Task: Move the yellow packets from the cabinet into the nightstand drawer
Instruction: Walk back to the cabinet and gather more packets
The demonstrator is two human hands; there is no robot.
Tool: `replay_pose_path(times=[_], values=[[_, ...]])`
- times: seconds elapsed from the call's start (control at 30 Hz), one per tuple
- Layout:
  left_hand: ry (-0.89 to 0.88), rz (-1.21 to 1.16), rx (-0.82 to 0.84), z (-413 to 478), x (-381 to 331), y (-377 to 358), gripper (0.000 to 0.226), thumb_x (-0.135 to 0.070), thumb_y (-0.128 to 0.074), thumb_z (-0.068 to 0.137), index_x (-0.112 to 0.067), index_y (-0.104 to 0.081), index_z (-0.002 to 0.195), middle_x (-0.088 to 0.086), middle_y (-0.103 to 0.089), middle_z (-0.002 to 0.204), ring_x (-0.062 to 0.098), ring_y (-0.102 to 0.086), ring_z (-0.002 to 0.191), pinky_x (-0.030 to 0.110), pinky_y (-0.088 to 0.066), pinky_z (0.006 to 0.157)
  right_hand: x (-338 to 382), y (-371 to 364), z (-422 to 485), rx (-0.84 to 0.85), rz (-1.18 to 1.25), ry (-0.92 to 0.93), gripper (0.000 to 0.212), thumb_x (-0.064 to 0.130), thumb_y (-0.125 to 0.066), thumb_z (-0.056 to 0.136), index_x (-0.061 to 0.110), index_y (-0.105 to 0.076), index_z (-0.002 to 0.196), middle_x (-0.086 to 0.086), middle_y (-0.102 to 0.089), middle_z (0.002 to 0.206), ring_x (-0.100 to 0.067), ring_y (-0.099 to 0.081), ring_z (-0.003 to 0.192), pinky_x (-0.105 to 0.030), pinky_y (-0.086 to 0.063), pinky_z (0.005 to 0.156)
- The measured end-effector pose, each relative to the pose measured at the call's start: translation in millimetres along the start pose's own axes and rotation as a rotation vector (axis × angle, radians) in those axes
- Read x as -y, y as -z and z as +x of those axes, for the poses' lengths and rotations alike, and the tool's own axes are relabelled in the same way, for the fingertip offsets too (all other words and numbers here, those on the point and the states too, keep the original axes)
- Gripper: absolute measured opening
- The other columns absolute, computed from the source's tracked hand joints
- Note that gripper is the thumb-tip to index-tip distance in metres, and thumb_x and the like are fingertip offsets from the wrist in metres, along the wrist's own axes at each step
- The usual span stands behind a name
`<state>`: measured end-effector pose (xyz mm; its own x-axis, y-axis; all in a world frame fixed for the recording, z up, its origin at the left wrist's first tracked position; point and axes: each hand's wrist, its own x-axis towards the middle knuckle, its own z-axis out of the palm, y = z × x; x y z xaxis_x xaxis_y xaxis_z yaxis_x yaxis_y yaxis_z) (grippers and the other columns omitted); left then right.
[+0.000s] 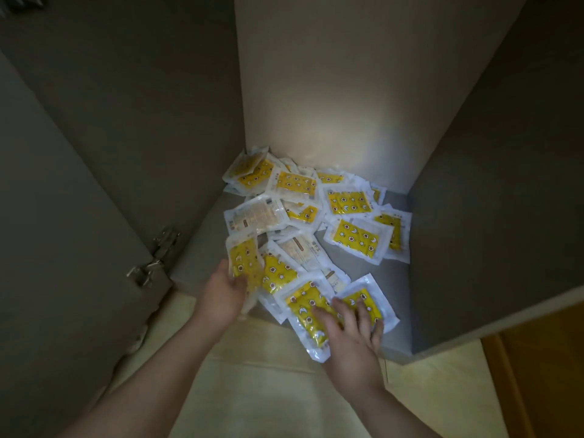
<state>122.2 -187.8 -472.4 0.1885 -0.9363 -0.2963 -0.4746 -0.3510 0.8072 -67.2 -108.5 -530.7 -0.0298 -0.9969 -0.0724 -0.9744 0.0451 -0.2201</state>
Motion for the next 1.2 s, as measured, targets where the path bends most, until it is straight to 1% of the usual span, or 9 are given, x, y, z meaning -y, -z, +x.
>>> replay_pose_path(times=[0.1,0.2,0.3,0.47,0.63,0.83,0.9,1.0,1.2], values=[[0.309,-0.554,0.071,-12,4,1,0.016,-0.003,-0.049,0.094,-0.011,-0.056,0.105,0.013,-0.064,0.100,0.028,-0.063,0.075,0.039,-0.056,0.049,-1,-5,-5,-0.188,0.050,0.055,0.099,-0.003,-0.081,0.023,0.040,-0.048,0.105,0.008,-0.054,0.112,-0.028,-0.042,0.111,-0.048,-0.032,0.094],[0.460,-0.825,0.184,-25,14,2,0.018,-0.002,-0.046,0.095,-0.009,-0.054,0.110,0.012,-0.065,0.094,0.026,-0.062,0.078,0.036,-0.056,0.052,-2,-1,-8,-0.316,0.072,0.067,0.073,-0.004,-0.068,0.042,0.036,-0.050,0.100,0.010,-0.056,0.104,-0.023,-0.043,0.102,-0.038,-0.039,0.090],[0.549,-0.867,0.291,-36,20,1,0.017,-0.003,-0.045,0.095,-0.009,-0.054,0.109,0.012,-0.065,0.093,0.026,-0.062,0.080,0.034,-0.056,0.048,-7,5,-8,-0.381,0.133,0.039,0.049,0.002,-0.042,0.054,0.026,-0.064,0.090,0.005,-0.061,0.093,-0.021,-0.052,0.087,-0.022,-0.036,0.076],[0.554,-0.857,0.412,-45,20,5,0.017,-0.002,-0.048,0.093,-0.006,-0.059,0.105,0.012,-0.072,0.085,0.023,-0.071,0.065,0.033,-0.058,0.050,-13,26,-17,-0.341,0.378,-0.103,0.053,-0.019,-0.053,0.060,0.010,-0.070,0.101,-0.008,-0.069,0.101,-0.029,-0.067,0.089,-0.021,-0.041,0.070],[0.522,-0.920,0.484,-46,12,10,0.015,-0.004,-0.049,0.092,-0.007,-0.061,0.101,0.011,-0.074,0.083,0.022,-0.072,0.065,0.035,-0.059,0.056,-12,65,-8,-0.527,0.654,-0.370,0.018,-0.002,-0.057,0.087,0.000,-0.065,0.102,-0.020,-0.068,0.090,-0.036,-0.063,0.084,-0.023,-0.027,0.062],[0.428,-1.042,0.569,-49,-8,10,0.030,-0.010,-0.059,0.073,-0.009,-0.063,0.103,0.009,-0.074,0.088,0.020,-0.072,0.070,0.032,-0.059,0.061,9,96,9,-0.700,1.196,-0.697,0.027,0.010,-0.065,0.087,0.005,-0.064,0.113,-0.011,-0.067,0.112,-0.022,-0.064,0.102,-0.026,-0.045,0.087],[0.386,-1.070,0.563,-49,-15,12,0.036,-0.012,-0.060,0.069,-0.010,-0.063,0.105,0.008,-0.074,0.090,0.019,-0.072,0.071,0.029,-0.060,0.060,26,103,13,-0.633,1.435,-0.659,0.019,0.004,-0.064,0.086,0.013,-0.065,0.104,-0.010,-0.069,0.108,-0.016,-0.067,0.090,-0.031,-0.053,0.084],[0.270,-1.066,0.463,-45,-21,18,0.041,-0.013,-0.061,0.071,-0.012,-0.062,0.113,0.006,-0.073,0.097,0.019,-0.072,0.078,0.030,-0.059,0.066,60,104,18,-0.353,1.761,-0.603,0.020,0.000,-0.058,0.090,0.018,-0.062,0.096,0.007,-0.073,0.076,-0.004,-0.068,0.062,-0.024,-0.057,0.055],[0.200,-1.139,0.379,-36,-17,43,0.035,-0.008,-0.053,0.086,-0.012,-0.057,0.121,0.009,-0.071,0.106,0.024,-0.069,0.090,0.043,-0.055,0.080,104,90,23,-0.017,1.791,-0.531,0.012,0.014,-0.052,0.095,0.022,-0.058,0.087,0.013,-0.070,0.062,-0.001,-0.066,0.053,-0.022,-0.054,0.045]])
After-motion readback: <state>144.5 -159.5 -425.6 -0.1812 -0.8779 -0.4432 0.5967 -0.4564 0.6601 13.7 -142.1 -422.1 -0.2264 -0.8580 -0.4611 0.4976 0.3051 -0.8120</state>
